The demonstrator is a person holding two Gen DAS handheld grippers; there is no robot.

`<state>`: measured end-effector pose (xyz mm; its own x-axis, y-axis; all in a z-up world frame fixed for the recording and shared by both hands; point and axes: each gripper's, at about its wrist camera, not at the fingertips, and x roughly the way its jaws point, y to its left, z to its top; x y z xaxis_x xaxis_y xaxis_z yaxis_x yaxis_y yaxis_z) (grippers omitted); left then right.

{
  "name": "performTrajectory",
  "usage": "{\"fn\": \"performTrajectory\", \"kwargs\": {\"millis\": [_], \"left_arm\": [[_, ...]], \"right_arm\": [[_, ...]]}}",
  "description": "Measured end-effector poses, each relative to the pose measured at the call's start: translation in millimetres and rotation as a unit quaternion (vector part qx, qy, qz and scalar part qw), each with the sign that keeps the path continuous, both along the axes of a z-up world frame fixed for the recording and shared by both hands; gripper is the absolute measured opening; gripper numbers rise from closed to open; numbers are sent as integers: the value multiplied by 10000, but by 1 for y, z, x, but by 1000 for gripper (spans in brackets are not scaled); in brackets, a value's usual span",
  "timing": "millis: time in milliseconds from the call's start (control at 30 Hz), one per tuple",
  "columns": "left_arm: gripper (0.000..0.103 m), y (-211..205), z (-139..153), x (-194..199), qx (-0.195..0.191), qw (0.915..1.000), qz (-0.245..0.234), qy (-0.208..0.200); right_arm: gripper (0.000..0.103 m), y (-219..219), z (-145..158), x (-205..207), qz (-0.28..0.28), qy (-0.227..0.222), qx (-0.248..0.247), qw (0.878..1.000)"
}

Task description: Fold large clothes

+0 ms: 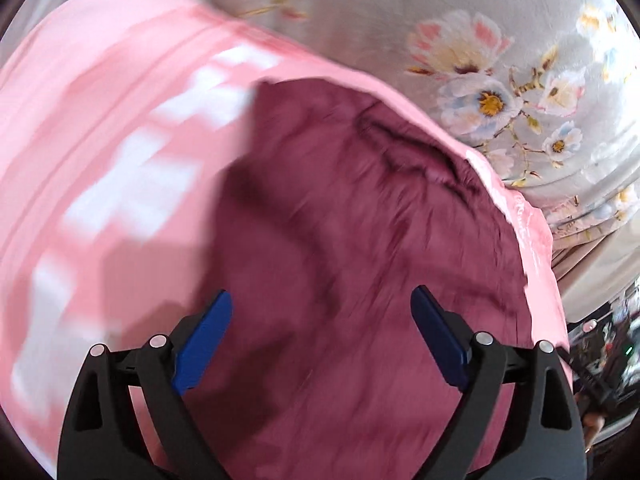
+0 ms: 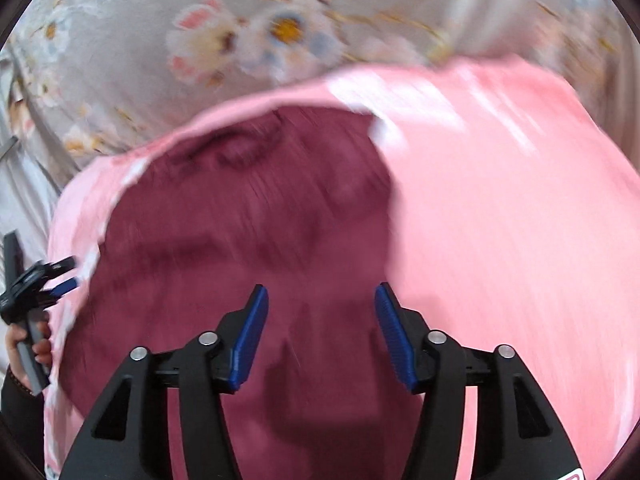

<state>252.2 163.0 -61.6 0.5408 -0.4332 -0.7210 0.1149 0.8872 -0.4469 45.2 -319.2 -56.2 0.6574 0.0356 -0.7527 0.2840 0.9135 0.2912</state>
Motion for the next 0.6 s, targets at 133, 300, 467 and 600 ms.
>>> {"fn": "performTrajectory", "kwargs": {"millis": [133, 300, 467, 600], "left_arm": [[88, 39, -14, -63, -71, 9990, 389, 215], [88, 51, -37, -104, -324, 9970, 583, 403], [80, 34, -35, -118, -163, 9978, 602, 206], [44, 21, -33, -117, 136, 9985, 474, 216]], "right_arm": [[58, -6, -23, -67, -323, 114, 718, 9968], [60, 5, -37, -84, -519, 90, 968, 9939], [61, 8, -46, -79, -633, -38, 1140, 9915], [33, 10, -50, -80, -704, -37, 972, 9928]]}}
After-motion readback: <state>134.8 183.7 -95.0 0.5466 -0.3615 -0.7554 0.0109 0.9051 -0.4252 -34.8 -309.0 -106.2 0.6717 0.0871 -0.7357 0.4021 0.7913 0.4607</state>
